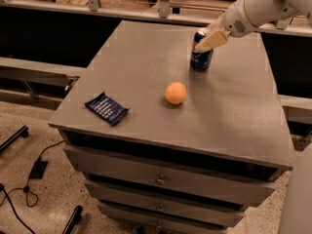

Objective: Move pepsi can near rxbar blueberry

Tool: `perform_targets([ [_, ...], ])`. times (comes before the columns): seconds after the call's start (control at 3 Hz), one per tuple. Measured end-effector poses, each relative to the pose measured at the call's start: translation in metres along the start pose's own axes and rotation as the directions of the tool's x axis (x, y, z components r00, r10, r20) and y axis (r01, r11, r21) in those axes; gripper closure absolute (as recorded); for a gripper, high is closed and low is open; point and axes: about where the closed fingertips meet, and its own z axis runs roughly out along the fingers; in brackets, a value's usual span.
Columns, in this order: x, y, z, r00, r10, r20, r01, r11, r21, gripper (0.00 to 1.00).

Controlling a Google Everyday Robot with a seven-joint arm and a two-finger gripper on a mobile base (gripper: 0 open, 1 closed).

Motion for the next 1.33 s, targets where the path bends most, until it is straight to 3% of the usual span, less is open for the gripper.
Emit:
perform_targets([
  [0.67,-0.009,0.012,0.008,1.0,-0.011,0.016,0.012,0.9986,-0.052,0.88],
  [1.0,-0.028,0.033,0.013,0.998,-0.044,0.046,0.048,0.9941,-0.098,1.0],
  [1.33,-0.046,0.062,0.023,0.994,-0.084,0.073,0.095,0.984,-0.151,1.0],
])
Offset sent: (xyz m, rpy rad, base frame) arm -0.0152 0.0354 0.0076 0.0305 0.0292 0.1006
